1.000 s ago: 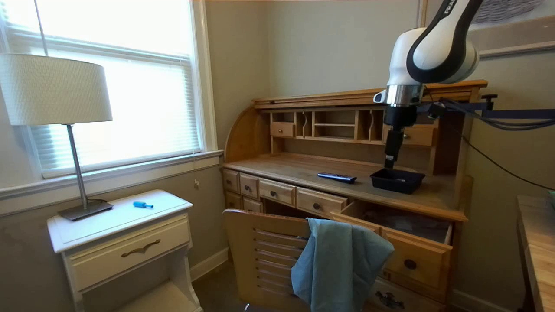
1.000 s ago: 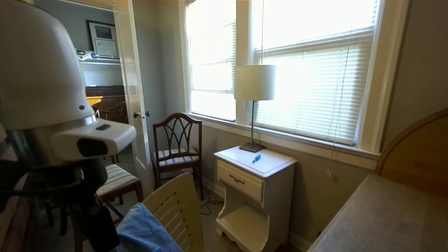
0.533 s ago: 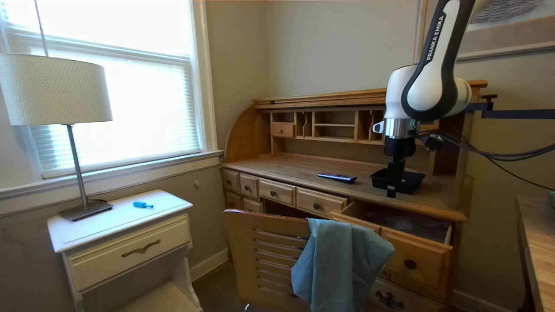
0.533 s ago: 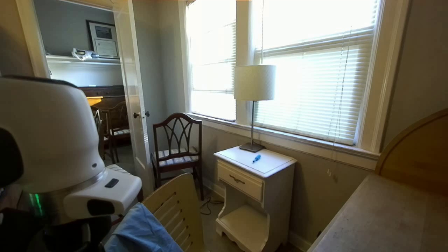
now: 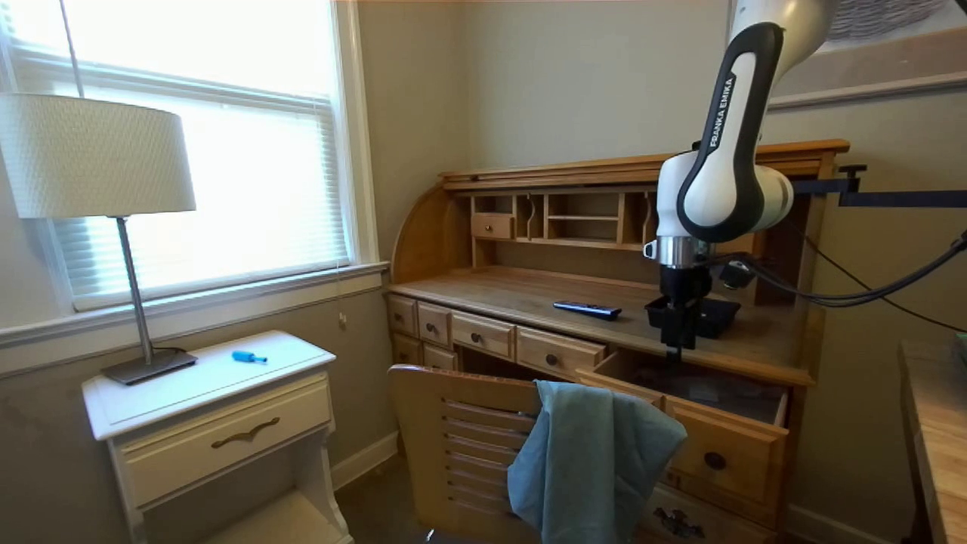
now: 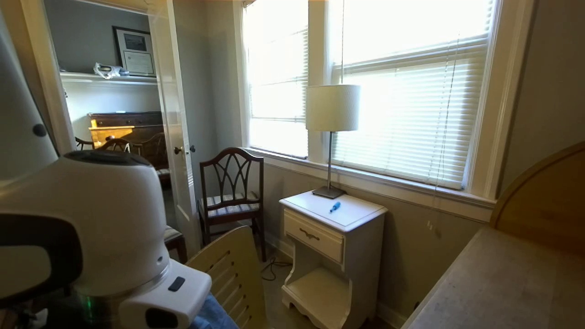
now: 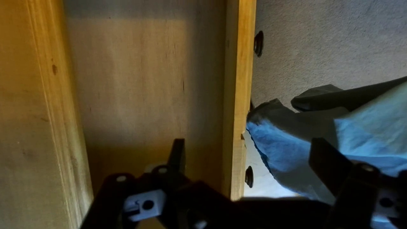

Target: Close the right drawer.

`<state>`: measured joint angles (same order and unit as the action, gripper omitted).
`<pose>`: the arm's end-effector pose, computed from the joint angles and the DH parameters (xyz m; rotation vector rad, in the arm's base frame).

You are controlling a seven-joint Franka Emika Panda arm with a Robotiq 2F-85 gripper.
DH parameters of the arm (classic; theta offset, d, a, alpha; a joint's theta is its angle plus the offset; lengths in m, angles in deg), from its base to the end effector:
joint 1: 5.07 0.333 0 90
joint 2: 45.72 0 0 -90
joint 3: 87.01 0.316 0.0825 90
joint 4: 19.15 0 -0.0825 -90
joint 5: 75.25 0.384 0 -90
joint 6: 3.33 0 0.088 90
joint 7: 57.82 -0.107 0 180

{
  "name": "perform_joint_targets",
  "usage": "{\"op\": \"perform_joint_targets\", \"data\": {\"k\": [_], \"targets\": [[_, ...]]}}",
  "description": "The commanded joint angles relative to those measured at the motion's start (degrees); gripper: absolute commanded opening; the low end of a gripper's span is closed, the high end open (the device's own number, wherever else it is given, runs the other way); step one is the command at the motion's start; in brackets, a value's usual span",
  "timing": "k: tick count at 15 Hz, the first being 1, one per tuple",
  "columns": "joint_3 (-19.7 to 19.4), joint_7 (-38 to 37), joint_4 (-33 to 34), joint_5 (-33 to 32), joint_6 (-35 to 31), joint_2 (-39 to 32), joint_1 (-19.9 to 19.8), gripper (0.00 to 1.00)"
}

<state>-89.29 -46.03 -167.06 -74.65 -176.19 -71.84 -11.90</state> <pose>0.4153 -0.0698 0.0985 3.1283 0.0630 -0.0354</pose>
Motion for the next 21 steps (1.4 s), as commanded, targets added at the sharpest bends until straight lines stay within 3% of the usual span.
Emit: {"op": "perform_joint_targets", "data": {"k": [1, 8, 13, 21], "targets": [[0.3, -1.2, 0.2, -1.4, 0.2, 0.0, -0.6, 1.0], [-1.5, 0.0, 7.0, -4.4, -5.7, -11.7, 1.1, 1.0], [0.3, 0.1, 11.1, -6.1, -9.2, -18.3, -0.5, 1.0], [-0.1, -0.8, 13.5, -6.1, -8.0, -21.1, 0.6, 1.0]]}}
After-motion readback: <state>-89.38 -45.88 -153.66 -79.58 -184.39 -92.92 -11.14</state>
